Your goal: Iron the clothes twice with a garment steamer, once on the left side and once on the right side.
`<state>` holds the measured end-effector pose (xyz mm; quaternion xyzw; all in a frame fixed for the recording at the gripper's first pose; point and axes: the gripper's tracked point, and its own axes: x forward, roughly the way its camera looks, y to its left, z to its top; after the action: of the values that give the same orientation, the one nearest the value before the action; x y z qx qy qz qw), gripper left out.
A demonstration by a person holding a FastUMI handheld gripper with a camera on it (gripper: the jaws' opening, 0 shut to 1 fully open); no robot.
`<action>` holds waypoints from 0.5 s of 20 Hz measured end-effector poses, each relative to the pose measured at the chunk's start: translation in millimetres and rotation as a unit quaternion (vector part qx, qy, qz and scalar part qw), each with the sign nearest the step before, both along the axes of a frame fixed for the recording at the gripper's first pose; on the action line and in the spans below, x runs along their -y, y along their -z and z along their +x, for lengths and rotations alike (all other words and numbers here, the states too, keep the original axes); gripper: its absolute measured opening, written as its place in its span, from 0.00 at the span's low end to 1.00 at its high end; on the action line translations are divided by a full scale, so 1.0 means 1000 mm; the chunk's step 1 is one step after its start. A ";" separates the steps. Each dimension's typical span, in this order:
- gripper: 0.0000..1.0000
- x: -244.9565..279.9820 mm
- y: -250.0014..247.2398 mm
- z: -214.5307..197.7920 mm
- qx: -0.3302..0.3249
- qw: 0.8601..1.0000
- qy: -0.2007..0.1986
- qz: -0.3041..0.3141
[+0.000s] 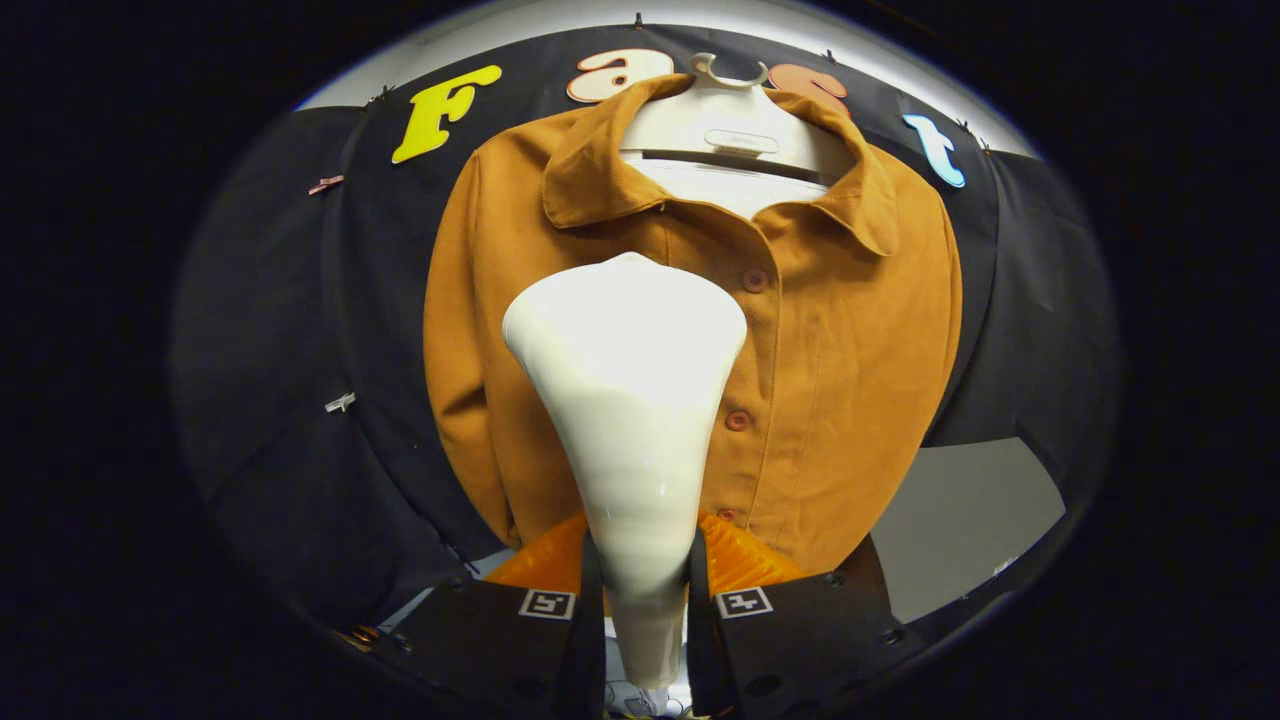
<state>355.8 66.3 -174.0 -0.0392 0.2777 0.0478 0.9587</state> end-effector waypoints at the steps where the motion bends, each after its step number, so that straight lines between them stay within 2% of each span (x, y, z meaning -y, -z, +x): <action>1: 0.36 -0.003 0.000 0.005 0.001 1.000 0.000 0.000; 10: 0.36 -0.007 0.020 0.025 -0.005 0.999 0.025 -0.022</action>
<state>381.3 73.5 -194.2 -0.0529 0.2843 0.0179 0.9571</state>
